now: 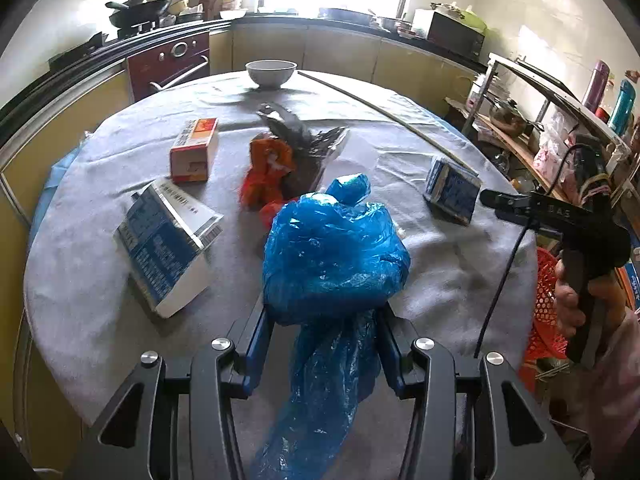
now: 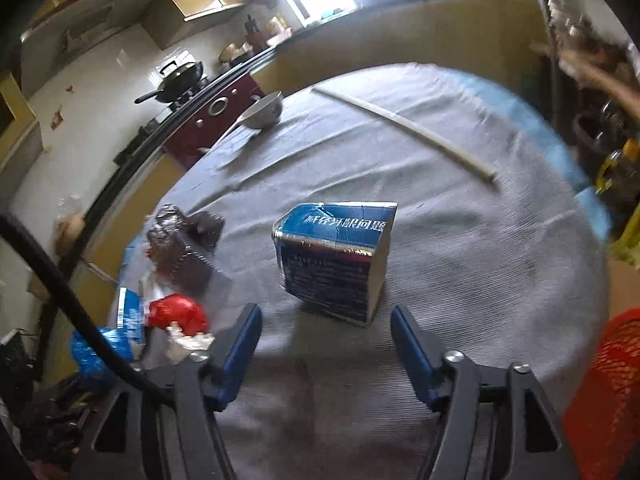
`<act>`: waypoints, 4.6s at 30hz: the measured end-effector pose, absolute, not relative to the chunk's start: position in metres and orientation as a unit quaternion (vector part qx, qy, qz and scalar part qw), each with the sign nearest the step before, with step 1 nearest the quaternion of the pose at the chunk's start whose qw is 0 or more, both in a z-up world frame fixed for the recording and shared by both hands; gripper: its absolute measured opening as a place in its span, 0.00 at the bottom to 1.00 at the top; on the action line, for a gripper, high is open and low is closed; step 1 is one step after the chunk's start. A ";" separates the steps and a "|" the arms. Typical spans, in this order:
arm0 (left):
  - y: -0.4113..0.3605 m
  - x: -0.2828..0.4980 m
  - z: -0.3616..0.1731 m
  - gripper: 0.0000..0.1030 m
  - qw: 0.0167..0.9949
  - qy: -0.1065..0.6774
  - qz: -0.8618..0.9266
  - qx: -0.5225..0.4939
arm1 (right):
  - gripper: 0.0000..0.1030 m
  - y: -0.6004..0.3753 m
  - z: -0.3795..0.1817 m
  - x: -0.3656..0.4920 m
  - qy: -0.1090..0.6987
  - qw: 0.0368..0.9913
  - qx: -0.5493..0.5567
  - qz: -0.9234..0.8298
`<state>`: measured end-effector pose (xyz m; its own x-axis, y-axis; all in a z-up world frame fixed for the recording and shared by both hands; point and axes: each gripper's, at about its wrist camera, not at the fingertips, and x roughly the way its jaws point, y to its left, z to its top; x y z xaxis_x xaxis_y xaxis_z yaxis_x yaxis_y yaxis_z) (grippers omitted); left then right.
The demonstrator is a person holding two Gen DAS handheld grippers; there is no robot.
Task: Collect trash
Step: 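Grasp the blue plastic bag with the left gripper while the right gripper grasps the blue box, then carry the blue bag and blue box to the red basket and release both, then return both tools to the table and approach the white tissue with the right gripper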
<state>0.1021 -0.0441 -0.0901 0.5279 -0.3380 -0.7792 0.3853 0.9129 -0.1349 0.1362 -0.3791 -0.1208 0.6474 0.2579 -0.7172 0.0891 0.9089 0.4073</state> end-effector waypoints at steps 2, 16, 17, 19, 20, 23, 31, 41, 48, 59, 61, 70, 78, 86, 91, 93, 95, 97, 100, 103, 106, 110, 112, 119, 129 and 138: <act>-0.041 0.101 -0.091 0.48 0.874 0.441 -0.203 0.029 | 0.75 -0.378 -0.116 0.132 0.408 0.890 0.197 0.049; -0.038 0.095 -0.084 0.49 0.878 0.428 -0.212 0.022 | 0.77 -0.360 -0.133 0.212 0.439 0.858 0.248 -0.097; -0.037 0.095 -0.083 0.49 0.878 0.428 -0.212 0.021 | 0.77 -0.359 -0.134 0.217 0.436 0.857 0.254 -0.104; -0.035 0.096 -0.082 0.49 0.878 0.428 -0.212 0.017 | 0.77 -0.356 -0.136 0.229 0.437 0.855 0.247 -0.129; -0.035 0.096 -0.081 0.49 0.879 0.427 -0.212 0.016 | 0.77 -0.353 -0.138 0.234 0.443 0.852 0.239 -0.141; -0.034 0.096 -0.079 0.49 0.881 0.423 -0.213 0.014 | 0.68 -0.350 -0.148 0.240 0.465 0.843 0.214 -0.165; -0.055 0.086 -0.071 0.49 0.878 0.409 -0.246 0.038 | 0.66 -0.375 -0.131 0.184 0.419 0.868 0.244 -0.104; -0.163 0.072 -0.066 0.49 0.825 0.407 -0.379 0.101 | 0.67 -0.450 -0.112 0.036 0.352 0.871 0.335 -0.074; -0.280 0.051 -0.077 0.50 0.758 0.414 -0.481 0.152 | 0.68 -0.518 -0.139 -0.071 0.332 0.839 0.407 -0.141; -0.381 0.022 -0.104 0.63 0.711 0.437 -0.518 0.191 | 0.74 -0.571 -0.167 -0.135 0.294 0.806 0.483 -0.173; -0.375 0.024 -0.104 0.63 0.713 0.438 -0.515 0.186 | 0.74 -0.577 -0.165 -0.138 0.281 0.811 0.478 -0.189; -0.308 0.032 -0.093 0.64 0.745 0.435 -0.478 0.164 | 0.74 -0.634 -0.189 -0.142 0.242 0.784 0.493 -0.287; -0.253 0.022 -0.078 0.65 0.765 0.429 -0.460 0.141 | 0.74 -0.696 -0.179 -0.026 0.333 0.772 0.462 -0.283; -0.211 0.024 -0.071 0.66 0.788 0.416 -0.433 0.137 | 0.74 -0.685 -0.221 0.028 0.472 0.719 0.419 -0.291; -0.188 0.033 -0.074 0.66 0.795 0.424 -0.418 0.119 | 0.74 -0.665 -0.222 0.007 0.485 0.705 0.435 -0.279; -0.178 0.037 -0.074 0.66 0.800 0.425 -0.409 0.110 | 0.75 -0.656 -0.222 0.000 0.491 0.703 0.431 -0.280; -0.165 0.043 -0.073 0.66 0.807 0.425 -0.398 0.101 | 0.75 -0.643 -0.222 -0.006 0.501 0.698 0.425 -0.285; -0.149 0.047 -0.071 0.66 0.817 0.420 -0.383 0.094 | 0.75 -0.627 -0.221 -0.009 0.513 0.696 0.412 -0.286; -0.122 0.054 -0.068 0.66 0.834 0.413 -0.355 0.089 | 0.75 -0.616 -0.219 -0.021 0.510 0.694 0.414 -0.295; -0.088 0.065 -0.069 0.67 0.849 0.417 -0.316 0.073 | 0.75 -0.621 -0.206 -0.036 0.452 0.713 0.432 -0.318; -0.057 0.073 -0.070 0.67 0.867 0.414 -0.268 0.068 | 0.75 -0.621 -0.170 -0.055 0.358 0.747 0.443 -0.344; -0.024 0.084 -0.072 0.71 0.889 0.401 -0.207 0.079 | 0.75 -0.576 -0.117 -0.032 0.324 0.821 0.371 -0.287; -0.011 0.091 -0.075 0.71 0.894 0.404 -0.176 0.083 | 0.75 -0.536 -0.091 -0.007 0.321 0.861 0.321 -0.229; 0.004 0.102 -0.077 0.71 0.899 0.406 -0.100 0.129 | 0.75 -0.396 -0.067 0.072 0.361 0.898 0.253 -0.013; 0.024 0.105 -0.083 0.71 0.898 0.412 -0.060 0.140 | 0.74 -0.277 -0.100 0.128 0.421 0.874 0.213 0.114; 0.028 0.112 -0.088 0.71 0.895 0.420 -0.058 0.138 | 0.60 -0.245 -0.131 0.159 0.474 0.854 0.192 0.099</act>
<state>0.1117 0.0283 -0.0877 0.6403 0.0131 -0.7680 0.2196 0.9550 0.1994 0.1586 -0.2454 -0.1311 0.5308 0.3513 -0.7713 0.0124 0.9067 0.4215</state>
